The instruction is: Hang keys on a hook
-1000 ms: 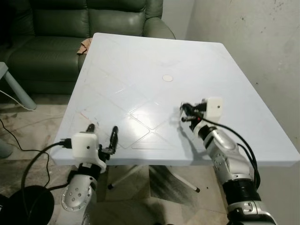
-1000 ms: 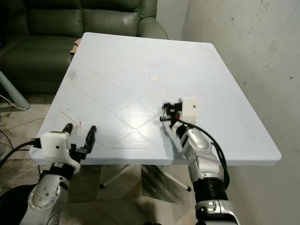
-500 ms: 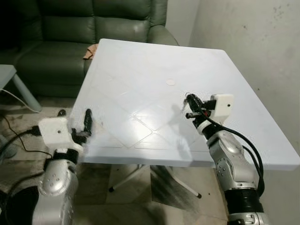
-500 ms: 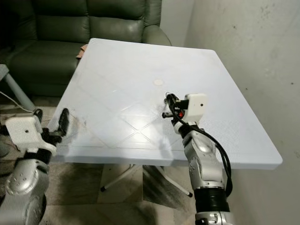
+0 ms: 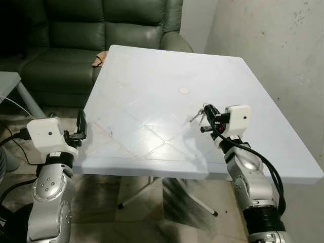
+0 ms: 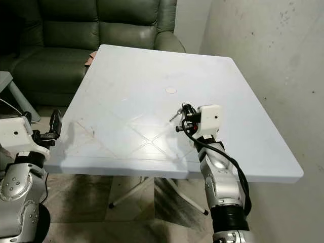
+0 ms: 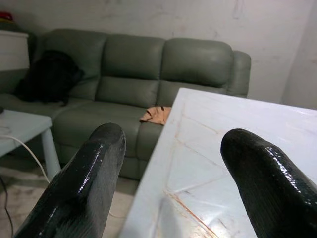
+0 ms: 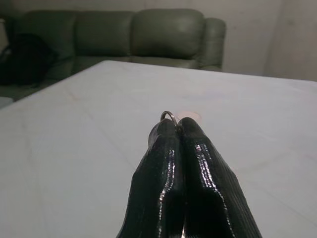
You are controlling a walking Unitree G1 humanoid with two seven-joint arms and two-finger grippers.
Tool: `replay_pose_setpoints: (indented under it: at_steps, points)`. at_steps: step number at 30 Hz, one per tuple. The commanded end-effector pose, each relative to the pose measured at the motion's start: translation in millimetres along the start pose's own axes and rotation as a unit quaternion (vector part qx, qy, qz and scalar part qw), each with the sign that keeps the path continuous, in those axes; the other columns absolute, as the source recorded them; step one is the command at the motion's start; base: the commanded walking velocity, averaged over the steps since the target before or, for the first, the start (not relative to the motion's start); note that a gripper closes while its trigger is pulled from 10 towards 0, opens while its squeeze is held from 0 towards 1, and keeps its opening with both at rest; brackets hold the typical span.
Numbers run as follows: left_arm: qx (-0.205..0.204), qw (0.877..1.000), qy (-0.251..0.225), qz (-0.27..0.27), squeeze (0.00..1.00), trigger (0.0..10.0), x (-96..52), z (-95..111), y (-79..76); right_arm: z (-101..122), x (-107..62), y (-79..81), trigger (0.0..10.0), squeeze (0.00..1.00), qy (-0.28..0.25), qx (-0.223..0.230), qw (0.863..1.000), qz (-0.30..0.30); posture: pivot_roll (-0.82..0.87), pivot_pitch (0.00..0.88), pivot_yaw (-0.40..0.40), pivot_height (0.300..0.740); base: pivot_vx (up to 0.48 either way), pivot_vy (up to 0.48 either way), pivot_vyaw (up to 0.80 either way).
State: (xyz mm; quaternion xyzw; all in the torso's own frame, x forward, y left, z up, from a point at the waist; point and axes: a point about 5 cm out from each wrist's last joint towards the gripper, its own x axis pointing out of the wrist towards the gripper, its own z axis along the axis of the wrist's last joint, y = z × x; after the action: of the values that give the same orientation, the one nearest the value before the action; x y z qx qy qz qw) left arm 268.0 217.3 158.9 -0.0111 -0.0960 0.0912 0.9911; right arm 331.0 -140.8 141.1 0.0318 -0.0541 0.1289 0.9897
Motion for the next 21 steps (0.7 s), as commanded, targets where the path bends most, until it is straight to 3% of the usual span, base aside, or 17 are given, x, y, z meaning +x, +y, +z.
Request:
replay_pose_setpoints:
  at_steps: [1,3,9,11,15,18,21]
  points:
    - [0.000,1.000,0.001,0.003,0.00,10.0,4.0,0.0,-2.0,3.7,1.3,-3.8,10.0,0.00,-0.011,-0.006,1.000,-0.009,0.00,0.000,-0.062,0.740,0.000,0.000,-0.74]
    - [-0.012,0.999,0.011,0.028,0.00,10.0,5.8,-3.4,0.8,6.6,2.2,-3.0,10.0,0.00,-0.021,0.002,1.000,-0.007,0.00,0.000,-0.060,0.740,0.000,0.000,-0.75]
    - [-0.016,0.999,0.009,0.032,0.00,10.0,6.7,-4.0,-1.1,5.2,3.7,-1.4,10.0,0.00,-0.017,-0.002,1.000,-0.011,-0.01,0.000,-0.055,0.740,0.000,0.000,-0.75]
    - [0.013,1.000,0.008,0.012,0.00,10.0,8.5,-4.4,-2.5,4.0,4.4,2.2,10.0,0.00,-0.016,-0.012,1.000,-0.003,-0.01,0.000,-0.054,0.740,0.000,0.000,-0.74]
    - [0.008,1.000,0.012,0.015,0.00,10.0,11.6,-4.5,2.7,1.8,4.4,4.2,10.0,0.00,-0.015,-0.006,1.000,-0.001,-0.01,0.000,-0.051,0.740,0.000,0.000,-0.74]
    - [-0.021,0.999,0.024,0.023,0.00,10.0,11.6,-7.8,4.2,0.6,4.2,4.8,10.0,0.00,-0.013,-0.005,1.000,-0.002,-0.01,0.000,-0.050,0.740,0.000,0.430,-0.74]
    - [-0.010,0.999,0.021,0.022,0.00,10.0,11.7,-7.0,2.9,-0.2,4.5,5.3,10.0,0.00,-0.011,-0.005,1.000,-0.001,0.00,0.000,-0.052,0.740,0.000,0.316,-0.74]
